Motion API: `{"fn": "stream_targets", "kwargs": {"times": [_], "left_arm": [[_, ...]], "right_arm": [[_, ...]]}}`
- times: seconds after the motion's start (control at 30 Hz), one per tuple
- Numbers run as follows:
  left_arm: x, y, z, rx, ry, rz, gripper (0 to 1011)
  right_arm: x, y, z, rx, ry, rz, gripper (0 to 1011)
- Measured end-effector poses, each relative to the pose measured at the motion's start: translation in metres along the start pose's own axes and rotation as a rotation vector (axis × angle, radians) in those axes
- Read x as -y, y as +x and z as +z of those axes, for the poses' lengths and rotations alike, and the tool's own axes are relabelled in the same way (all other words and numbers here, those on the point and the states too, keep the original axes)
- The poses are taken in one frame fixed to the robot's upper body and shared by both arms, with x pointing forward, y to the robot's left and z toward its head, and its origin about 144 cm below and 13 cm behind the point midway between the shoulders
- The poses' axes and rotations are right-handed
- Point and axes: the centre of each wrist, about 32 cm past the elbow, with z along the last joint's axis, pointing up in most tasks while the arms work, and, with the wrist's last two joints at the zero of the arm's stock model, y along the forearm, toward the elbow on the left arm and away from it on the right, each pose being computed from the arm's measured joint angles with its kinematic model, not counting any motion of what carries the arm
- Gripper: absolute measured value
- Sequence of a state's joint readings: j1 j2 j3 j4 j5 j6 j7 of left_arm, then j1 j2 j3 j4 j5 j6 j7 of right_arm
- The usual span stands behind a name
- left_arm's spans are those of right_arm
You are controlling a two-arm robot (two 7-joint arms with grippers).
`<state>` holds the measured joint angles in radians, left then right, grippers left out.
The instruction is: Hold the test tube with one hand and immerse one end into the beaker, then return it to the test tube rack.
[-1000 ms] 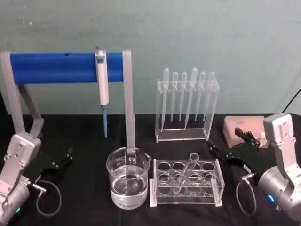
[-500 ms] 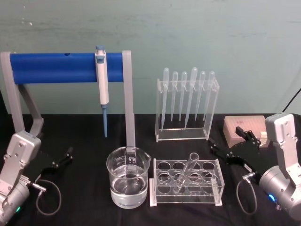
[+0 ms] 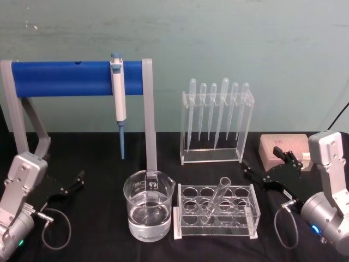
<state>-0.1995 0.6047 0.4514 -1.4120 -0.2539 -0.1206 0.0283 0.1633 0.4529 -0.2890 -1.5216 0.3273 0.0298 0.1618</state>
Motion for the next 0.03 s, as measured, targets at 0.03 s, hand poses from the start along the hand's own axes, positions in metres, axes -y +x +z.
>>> {"fn": "stream_targets", "kwargs": {"times": [0.03], "left_arm": [[0.0000,0.0000,0.0000,0.000,0.000,0.000,1000]], "right_arm": [[0.0000,0.0000,0.0000,0.000,0.000,0.000,1002]]}}
